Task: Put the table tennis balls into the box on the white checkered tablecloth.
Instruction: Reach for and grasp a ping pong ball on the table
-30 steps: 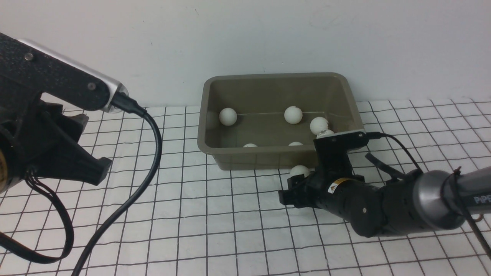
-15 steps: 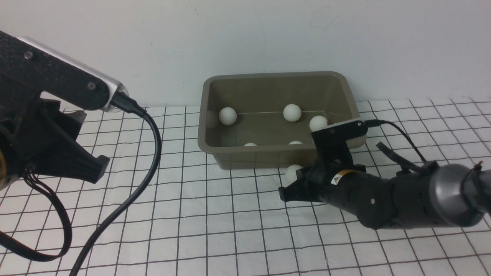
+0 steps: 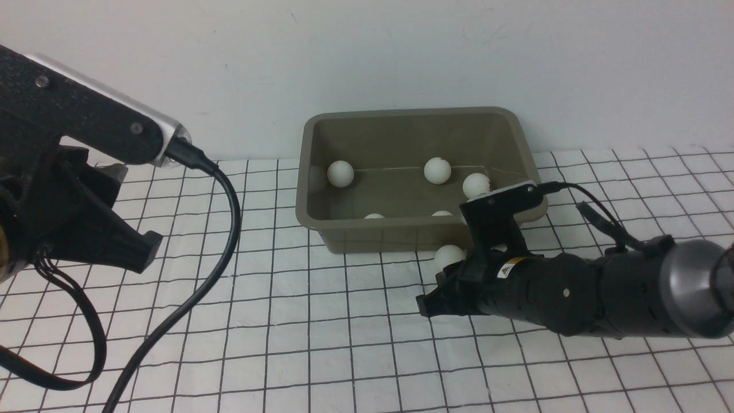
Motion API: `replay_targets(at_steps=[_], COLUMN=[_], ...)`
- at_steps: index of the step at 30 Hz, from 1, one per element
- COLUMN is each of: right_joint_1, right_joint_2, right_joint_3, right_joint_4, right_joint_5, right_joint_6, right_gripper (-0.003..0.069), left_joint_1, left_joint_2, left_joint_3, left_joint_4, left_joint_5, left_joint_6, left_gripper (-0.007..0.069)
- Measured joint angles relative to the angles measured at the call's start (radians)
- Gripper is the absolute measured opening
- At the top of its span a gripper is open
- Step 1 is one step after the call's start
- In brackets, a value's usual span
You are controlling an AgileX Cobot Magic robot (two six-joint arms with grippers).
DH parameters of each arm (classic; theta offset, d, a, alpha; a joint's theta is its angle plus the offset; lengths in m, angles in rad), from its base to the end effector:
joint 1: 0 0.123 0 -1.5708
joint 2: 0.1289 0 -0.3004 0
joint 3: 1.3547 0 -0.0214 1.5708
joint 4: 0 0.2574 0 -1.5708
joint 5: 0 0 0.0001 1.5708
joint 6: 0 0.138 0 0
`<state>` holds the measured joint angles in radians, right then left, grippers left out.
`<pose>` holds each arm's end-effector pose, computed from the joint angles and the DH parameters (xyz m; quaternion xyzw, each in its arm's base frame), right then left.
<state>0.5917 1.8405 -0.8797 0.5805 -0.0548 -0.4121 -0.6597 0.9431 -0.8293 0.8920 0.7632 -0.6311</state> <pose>0.3272 0.2150 0.1146 -0.1907 0.9120 0.1215 0.3423 0.2132 -0.0713 0.3388 0.1867 0.8317 0.1085 0.5116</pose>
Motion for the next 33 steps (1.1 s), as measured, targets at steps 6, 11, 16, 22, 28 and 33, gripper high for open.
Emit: replay_targets(at_steps=[6,11,16,22,28,33], right_joint_1=[0.0,0.0,0.0,0.0,0.0,0.0], right_joint_2=[0.0,0.0,0.0,0.022,0.062,0.089], right_joint_3=[0.0,0.0,0.0,0.0,0.0,-0.042], right_joint_4=[-0.001,0.0,0.0,0.0,-0.008,-0.017], right_joint_5=[0.003,-0.012,-0.069,-0.096,-0.135,-0.138], right_joint_6=[0.0,0.0,0.03,0.083,0.108,0.124], right_gripper=[0.043,0.0556,0.0567,0.0549,0.0545,0.0545], left_joint_1=[0.0,0.0,0.0,0.0,0.0,0.0], left_joint_2=[0.0,0.0,0.0,0.0,0.0,0.0], left_joint_3=[0.0,0.0,0.0,0.0,0.0,0.0], left_joint_4=[0.002,0.002,0.002,0.002,0.002,0.002], left_joint_5=[0.0,0.0,-0.001,-0.011,-0.011,-0.015], left_joint_6=[0.0,0.0,0.0,0.0,0.0,0.0], left_gripper=[0.0209,0.0209,0.0209,0.0209,0.0209,0.0209])
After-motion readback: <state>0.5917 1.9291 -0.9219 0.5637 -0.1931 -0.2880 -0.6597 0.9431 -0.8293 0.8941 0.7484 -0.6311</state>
